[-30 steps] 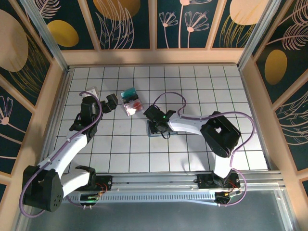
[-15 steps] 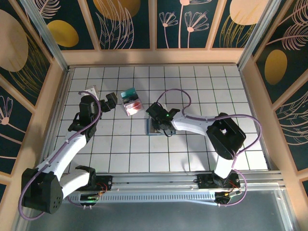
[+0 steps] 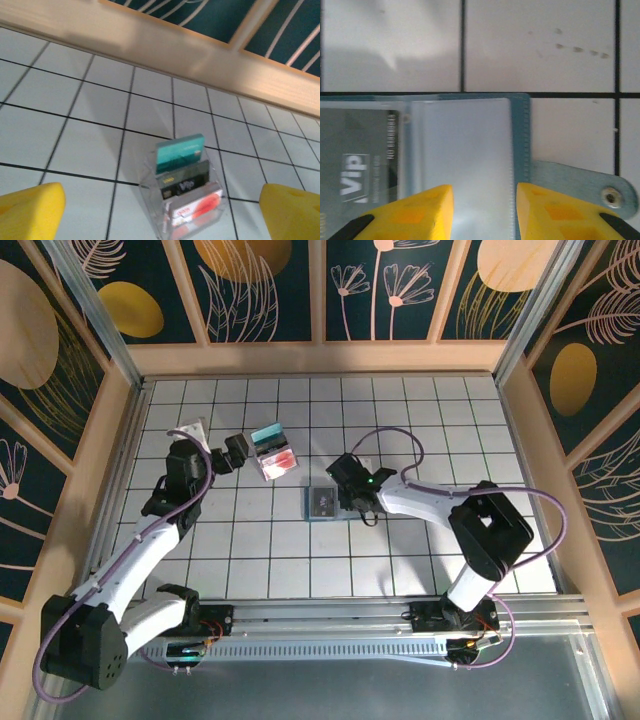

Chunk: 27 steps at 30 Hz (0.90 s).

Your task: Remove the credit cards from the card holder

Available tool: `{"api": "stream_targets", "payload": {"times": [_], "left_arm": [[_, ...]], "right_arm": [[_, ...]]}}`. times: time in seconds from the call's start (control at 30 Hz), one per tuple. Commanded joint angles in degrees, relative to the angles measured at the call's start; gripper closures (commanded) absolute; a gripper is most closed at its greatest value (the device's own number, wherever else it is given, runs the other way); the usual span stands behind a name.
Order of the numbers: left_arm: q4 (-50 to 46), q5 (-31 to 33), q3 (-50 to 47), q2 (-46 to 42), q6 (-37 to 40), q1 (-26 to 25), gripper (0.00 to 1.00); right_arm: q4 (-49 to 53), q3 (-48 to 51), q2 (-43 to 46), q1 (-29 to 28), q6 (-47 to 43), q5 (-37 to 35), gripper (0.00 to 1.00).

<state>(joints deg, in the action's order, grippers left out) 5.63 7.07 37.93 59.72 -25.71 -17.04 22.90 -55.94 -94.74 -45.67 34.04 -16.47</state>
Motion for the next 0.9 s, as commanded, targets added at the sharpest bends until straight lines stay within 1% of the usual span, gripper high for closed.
{"api": "stream_targets", "payload": {"times": [0.0,0.17,0.3,0.47,0.63,0.87], "left_arm": [[-1.0,1.4,0.1,-0.3,0.8,-3.9,0.01],[-1.7,4.0,-0.5,2.3,-0.2,-10.1,0.01],[-2.8,8.2,0.0,6.1,-0.9,-16.4,0.01],[-2.4,11.0,-0.6,10.9,-4.9,-22.3,0.01],[-1.4,11.4,-1.0,15.5,-7.1,-25.4,0.01],[-0.3,9.9,0.3,21.8,-10.6,-25.9,0.01]], "right_arm": [[-1.0,2.2,2.1,1.5,1.6,-0.4,0.62],[-3.4,5.3,3.2,4.1,1.5,1.6,0.63],[-5.2,7.1,4.0,5.3,1.4,3.2,0.65],[-4.8,6.8,6.3,6.1,1.4,2.8,0.68],[-5.3,6.0,9.7,7.3,1.3,5.1,0.68],[-11.6,5.9,10.0,7.5,1.4,15.1,0.68]]}}
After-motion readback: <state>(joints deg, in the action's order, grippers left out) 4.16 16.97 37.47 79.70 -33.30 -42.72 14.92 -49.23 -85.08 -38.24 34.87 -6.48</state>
